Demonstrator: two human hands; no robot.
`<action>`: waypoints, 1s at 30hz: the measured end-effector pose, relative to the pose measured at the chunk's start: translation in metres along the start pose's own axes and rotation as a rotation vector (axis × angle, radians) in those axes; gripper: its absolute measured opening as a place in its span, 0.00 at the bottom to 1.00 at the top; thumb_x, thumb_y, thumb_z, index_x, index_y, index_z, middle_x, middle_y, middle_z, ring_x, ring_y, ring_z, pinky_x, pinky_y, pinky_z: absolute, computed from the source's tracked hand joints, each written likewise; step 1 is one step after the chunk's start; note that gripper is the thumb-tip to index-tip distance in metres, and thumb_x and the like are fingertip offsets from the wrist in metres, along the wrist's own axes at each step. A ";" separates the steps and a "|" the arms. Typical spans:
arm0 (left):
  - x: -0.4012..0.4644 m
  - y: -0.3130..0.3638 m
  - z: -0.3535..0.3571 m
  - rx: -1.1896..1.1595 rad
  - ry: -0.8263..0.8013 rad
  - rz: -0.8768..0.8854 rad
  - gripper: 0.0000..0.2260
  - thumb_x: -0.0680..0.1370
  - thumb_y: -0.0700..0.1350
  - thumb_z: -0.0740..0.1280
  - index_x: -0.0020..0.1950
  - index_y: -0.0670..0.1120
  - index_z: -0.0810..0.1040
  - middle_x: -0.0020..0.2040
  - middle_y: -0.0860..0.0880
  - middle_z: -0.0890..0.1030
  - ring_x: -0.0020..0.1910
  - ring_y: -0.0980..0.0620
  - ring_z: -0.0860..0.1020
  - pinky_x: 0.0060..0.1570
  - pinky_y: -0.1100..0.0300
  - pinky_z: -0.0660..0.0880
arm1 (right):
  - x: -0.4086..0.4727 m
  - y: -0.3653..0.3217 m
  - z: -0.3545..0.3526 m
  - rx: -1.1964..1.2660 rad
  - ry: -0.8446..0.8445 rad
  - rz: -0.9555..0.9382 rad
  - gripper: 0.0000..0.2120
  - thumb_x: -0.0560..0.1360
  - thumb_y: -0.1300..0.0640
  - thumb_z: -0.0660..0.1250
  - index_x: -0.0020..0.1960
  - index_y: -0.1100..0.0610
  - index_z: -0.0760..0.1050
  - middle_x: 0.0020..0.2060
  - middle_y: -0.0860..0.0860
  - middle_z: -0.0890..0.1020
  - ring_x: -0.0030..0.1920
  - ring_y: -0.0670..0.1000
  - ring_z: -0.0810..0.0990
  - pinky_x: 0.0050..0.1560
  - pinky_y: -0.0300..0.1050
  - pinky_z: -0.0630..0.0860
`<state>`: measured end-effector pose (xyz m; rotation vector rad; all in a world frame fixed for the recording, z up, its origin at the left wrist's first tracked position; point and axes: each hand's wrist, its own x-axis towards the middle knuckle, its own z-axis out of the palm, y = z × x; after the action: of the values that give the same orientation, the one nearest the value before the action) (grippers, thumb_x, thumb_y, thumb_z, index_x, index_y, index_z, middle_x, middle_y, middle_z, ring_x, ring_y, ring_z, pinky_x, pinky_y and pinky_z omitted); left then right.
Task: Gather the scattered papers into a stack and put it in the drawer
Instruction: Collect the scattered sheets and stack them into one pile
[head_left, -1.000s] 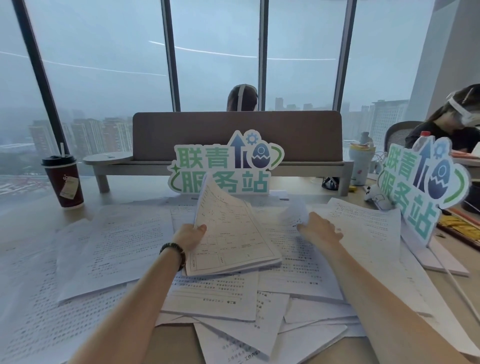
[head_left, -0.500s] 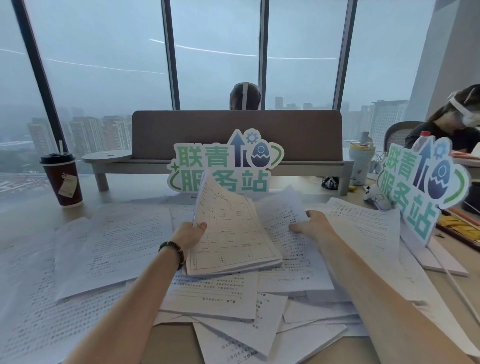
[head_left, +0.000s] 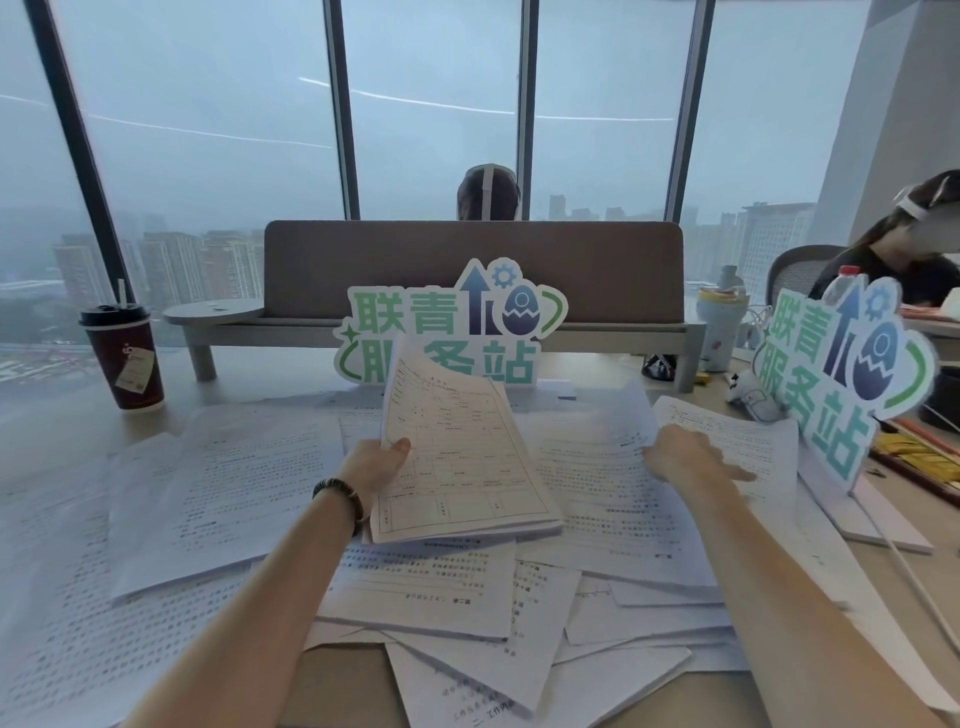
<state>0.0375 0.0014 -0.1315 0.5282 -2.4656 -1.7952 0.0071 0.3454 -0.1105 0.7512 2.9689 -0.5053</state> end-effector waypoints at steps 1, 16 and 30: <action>-0.001 0.000 0.001 0.000 0.002 0.001 0.16 0.82 0.50 0.63 0.62 0.39 0.78 0.55 0.41 0.83 0.53 0.39 0.82 0.56 0.43 0.79 | 0.020 0.004 0.006 -0.032 -0.050 0.029 0.22 0.69 0.59 0.66 0.63 0.58 0.72 0.69 0.62 0.71 0.69 0.67 0.69 0.68 0.77 0.56; -0.003 -0.001 0.004 0.030 -0.025 -0.013 0.15 0.82 0.49 0.64 0.60 0.39 0.78 0.52 0.41 0.84 0.49 0.40 0.82 0.51 0.46 0.80 | -0.006 0.000 0.003 -0.076 -0.028 -0.036 0.16 0.75 0.57 0.65 0.63 0.54 0.72 0.66 0.58 0.72 0.66 0.61 0.69 0.68 0.62 0.67; -0.001 -0.001 0.002 -0.026 -0.070 0.000 0.15 0.81 0.49 0.64 0.59 0.38 0.78 0.53 0.40 0.84 0.52 0.39 0.82 0.56 0.42 0.79 | 0.006 0.004 0.000 0.204 0.133 -0.209 0.09 0.72 0.61 0.71 0.39 0.59 0.71 0.37 0.53 0.75 0.33 0.50 0.71 0.29 0.40 0.63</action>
<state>0.0382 0.0036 -0.1335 0.4706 -2.4827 -1.8752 0.0042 0.3515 -0.1129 0.5056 3.1733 -0.8116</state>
